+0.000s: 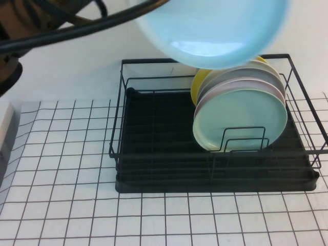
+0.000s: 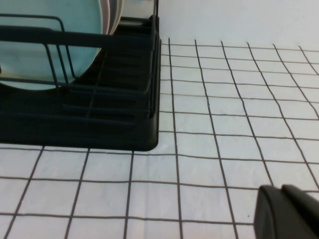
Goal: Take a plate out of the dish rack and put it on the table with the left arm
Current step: Place the plate from the table
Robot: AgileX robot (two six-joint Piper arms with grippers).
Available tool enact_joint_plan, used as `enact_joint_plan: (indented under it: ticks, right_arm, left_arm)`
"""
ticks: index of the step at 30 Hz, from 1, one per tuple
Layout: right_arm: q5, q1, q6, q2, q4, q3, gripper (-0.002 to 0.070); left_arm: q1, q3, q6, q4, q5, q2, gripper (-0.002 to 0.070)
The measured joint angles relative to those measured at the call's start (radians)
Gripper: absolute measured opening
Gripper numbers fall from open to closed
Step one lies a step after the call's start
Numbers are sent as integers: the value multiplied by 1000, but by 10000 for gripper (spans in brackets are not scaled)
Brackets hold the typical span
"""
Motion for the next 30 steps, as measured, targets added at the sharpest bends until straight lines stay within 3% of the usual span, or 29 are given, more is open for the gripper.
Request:
enact_joint_plan:
  ticks: [9, 19, 24, 30]
  right_arm:
    - [0, 0, 0, 0, 0, 0, -2]
    - [0, 0, 0, 0, 0, 0, -2]
    - [0, 0, 0, 0, 0, 0, -2]
    - [0, 0, 0, 0, 0, 0, -2]
  left_arm:
    - [0, 84, -462, 95, 362, -2, 4]
    - [0, 215, -1051, 658, 607, 40, 4]
    - [0, 340, -1115, 699, 577, 44, 4]
    - [0, 532, -1067, 659, 377, 47, 4]
